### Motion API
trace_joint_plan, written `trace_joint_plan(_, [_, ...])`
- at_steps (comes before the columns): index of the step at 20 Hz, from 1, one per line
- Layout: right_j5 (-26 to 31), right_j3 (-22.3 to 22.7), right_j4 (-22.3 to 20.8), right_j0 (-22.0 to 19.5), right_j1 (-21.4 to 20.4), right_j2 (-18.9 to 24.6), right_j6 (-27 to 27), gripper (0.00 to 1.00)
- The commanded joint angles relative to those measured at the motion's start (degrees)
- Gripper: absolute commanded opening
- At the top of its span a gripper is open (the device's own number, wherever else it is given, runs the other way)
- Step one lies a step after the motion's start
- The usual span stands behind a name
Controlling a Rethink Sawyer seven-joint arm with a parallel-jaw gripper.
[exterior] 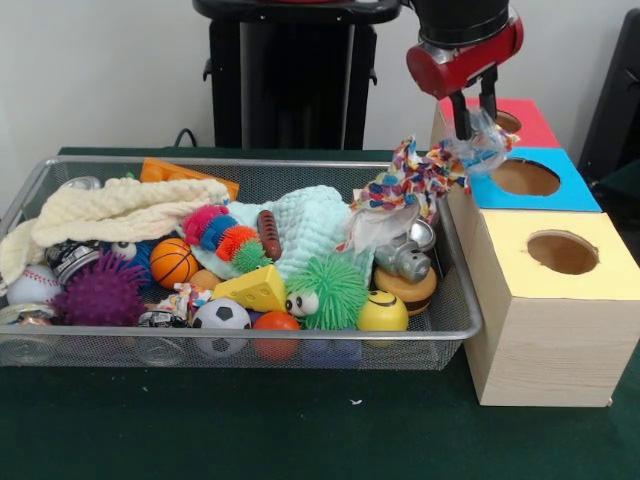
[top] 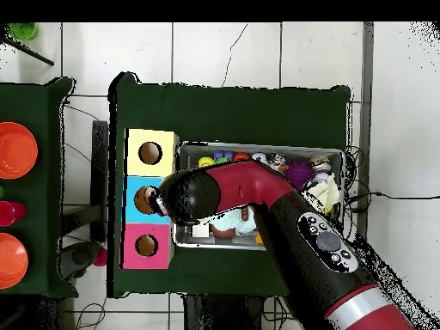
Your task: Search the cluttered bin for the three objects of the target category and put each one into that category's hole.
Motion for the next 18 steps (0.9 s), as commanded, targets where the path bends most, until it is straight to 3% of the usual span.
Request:
trace_joint_plan(1, [-3.1,4.6,3.0,-1.5,0.4,0.7,4.7,0.0])
trace_joint_plan(18, [-5.6,6.1,6.9,-0.4,2.8,0.3,5.4,0.0])
